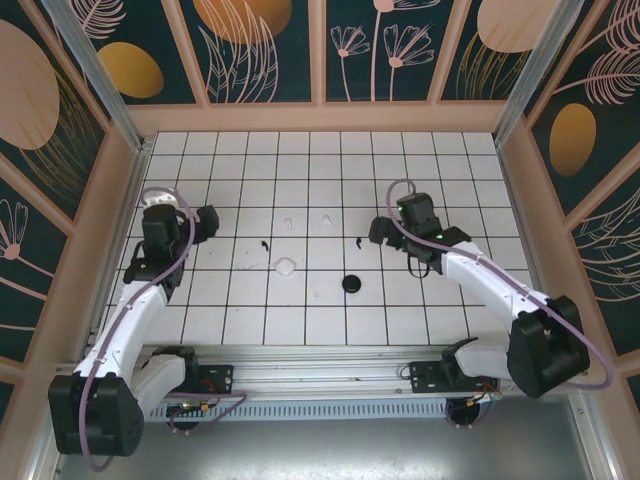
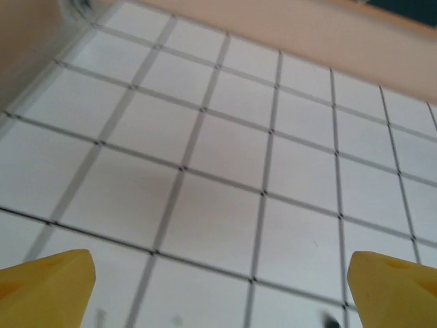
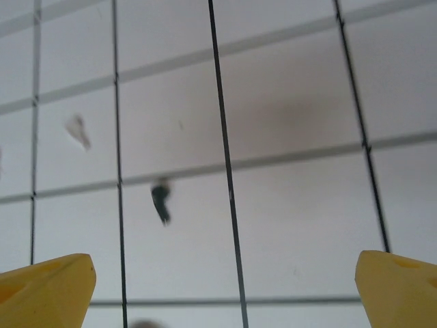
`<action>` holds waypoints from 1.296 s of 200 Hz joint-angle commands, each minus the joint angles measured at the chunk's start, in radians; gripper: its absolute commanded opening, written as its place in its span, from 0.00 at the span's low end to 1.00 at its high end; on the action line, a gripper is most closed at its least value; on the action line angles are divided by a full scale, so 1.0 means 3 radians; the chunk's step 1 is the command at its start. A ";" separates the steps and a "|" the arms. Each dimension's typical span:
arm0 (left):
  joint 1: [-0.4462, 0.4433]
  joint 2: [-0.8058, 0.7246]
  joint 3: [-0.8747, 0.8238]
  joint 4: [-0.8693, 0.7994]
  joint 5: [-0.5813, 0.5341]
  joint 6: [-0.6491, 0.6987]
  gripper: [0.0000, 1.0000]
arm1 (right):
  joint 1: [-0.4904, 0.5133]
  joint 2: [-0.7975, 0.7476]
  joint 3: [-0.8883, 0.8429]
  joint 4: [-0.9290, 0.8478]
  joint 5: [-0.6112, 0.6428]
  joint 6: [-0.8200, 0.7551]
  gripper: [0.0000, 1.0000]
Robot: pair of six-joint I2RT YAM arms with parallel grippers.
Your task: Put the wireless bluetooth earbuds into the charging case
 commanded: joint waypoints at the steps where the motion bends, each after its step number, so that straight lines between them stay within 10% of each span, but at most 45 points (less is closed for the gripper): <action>1: -0.0331 0.0078 -0.0112 -0.0088 0.0116 -0.0318 0.90 | 0.0217 0.0114 -0.0006 -0.0413 -0.0189 0.0326 0.98; 95: -0.1681 0.1182 0.0297 0.0483 -0.0090 -0.0621 0.79 | 0.0918 0.0761 0.0494 -0.0770 -0.0466 0.0190 0.93; 259: -0.1938 0.1385 0.0558 0.0404 -0.0039 -0.0580 0.70 | 0.1037 0.1459 0.0751 -0.0940 -0.0522 0.0157 0.75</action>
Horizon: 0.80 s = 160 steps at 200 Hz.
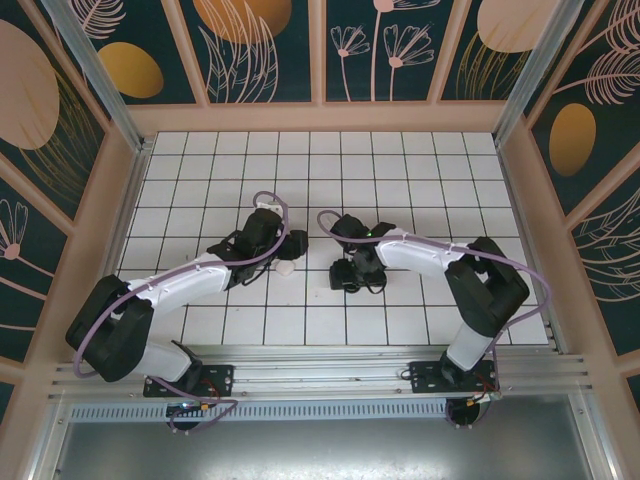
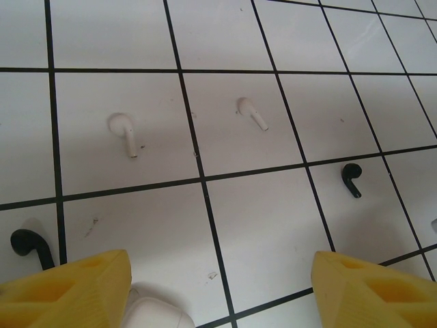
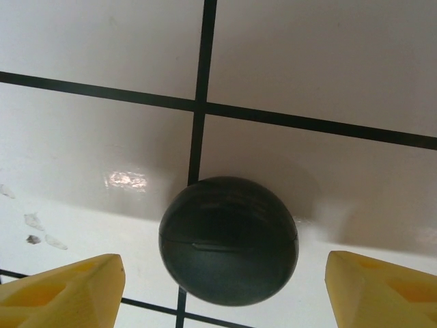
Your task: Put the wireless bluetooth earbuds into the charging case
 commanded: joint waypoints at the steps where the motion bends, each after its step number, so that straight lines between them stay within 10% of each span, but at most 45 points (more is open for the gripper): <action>1: -0.0025 -0.0073 0.0063 -0.0023 -0.0009 -0.0039 0.70 | 0.0020 0.0097 0.0076 -0.0093 0.0013 0.0057 0.75; 160: -0.0024 -0.0693 -0.0229 0.0334 0.0249 0.0298 0.67 | -0.0070 -0.0246 0.0290 0.0049 0.0046 0.0425 0.56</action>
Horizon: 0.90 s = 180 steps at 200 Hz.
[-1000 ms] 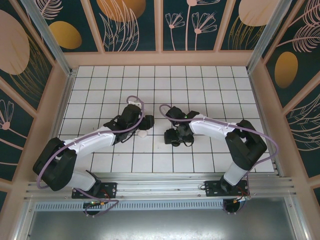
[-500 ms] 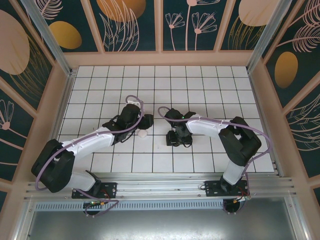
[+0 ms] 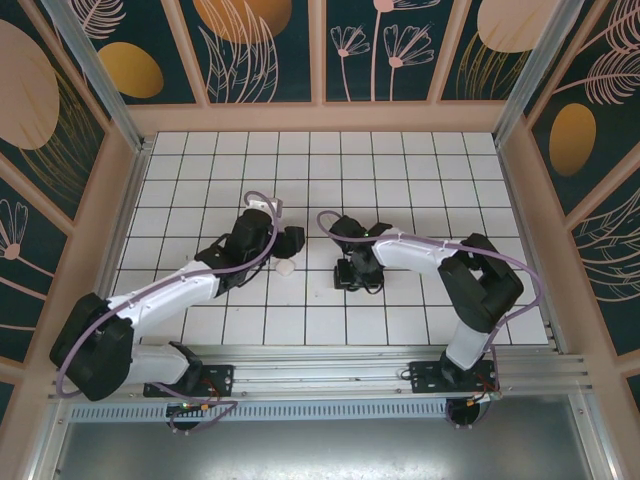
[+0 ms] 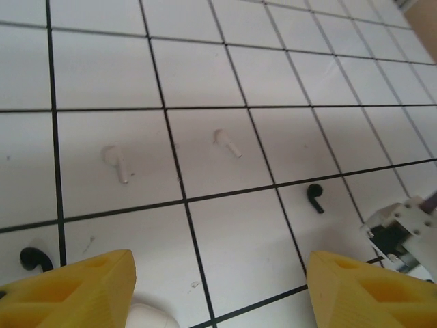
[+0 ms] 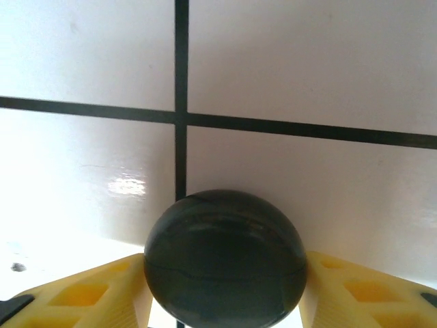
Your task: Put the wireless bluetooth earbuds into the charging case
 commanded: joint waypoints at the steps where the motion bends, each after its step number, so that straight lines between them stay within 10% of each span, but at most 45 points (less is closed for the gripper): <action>1: -0.0022 -0.0250 -0.0110 0.0252 0.0204 0.0232 0.67 | -0.0062 -0.0328 0.0264 0.0006 0.0031 0.0210 0.56; 56: -0.0044 -0.0451 -0.0174 0.0849 0.0838 0.0420 0.69 | -0.0407 -0.0878 0.0568 0.0239 -0.0247 0.0483 0.56; 180: -0.0283 0.0270 -0.0180 0.2379 0.1053 0.0191 0.59 | -0.0608 -0.1281 0.0594 0.0884 -0.0995 0.1036 0.56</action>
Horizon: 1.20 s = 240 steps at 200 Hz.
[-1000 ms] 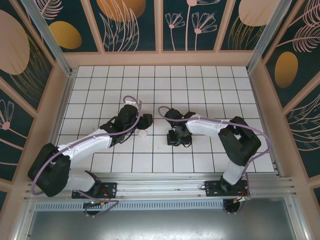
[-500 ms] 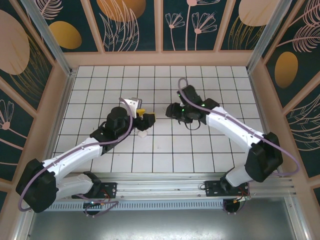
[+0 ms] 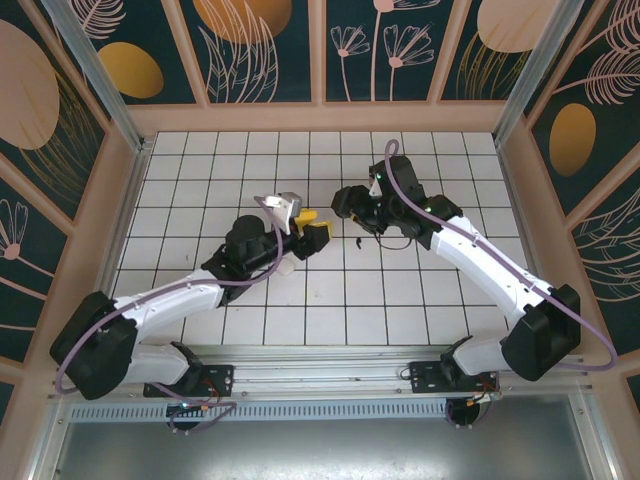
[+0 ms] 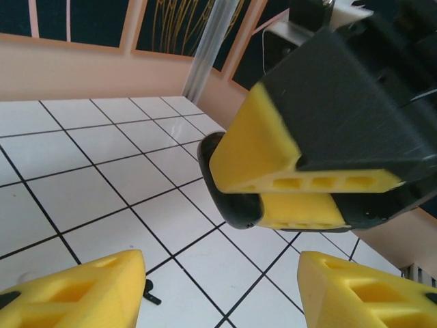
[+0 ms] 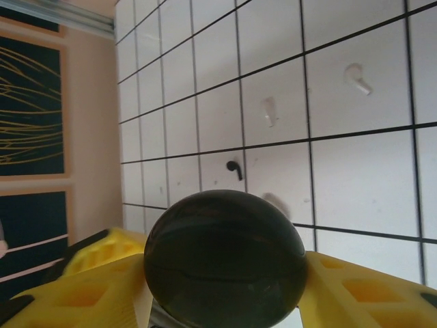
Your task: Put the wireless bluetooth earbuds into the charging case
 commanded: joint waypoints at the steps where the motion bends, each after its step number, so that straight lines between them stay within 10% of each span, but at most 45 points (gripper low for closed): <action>1: -0.0046 0.0151 0.0068 0.0457 0.0094 -0.0133 0.59 | -0.0025 -0.0102 0.0017 0.0255 -0.0242 0.0178 0.56; 145: -0.0052 0.0573 0.0190 0.1193 0.0117 -0.0576 0.48 | -0.0019 -0.0200 -0.0090 0.0336 -0.0392 0.0257 0.56; 240: -0.0050 0.0576 0.0258 0.1027 -0.0033 -0.0621 0.11 | -0.0029 -0.0239 -0.0089 0.0471 -0.0472 0.0185 0.68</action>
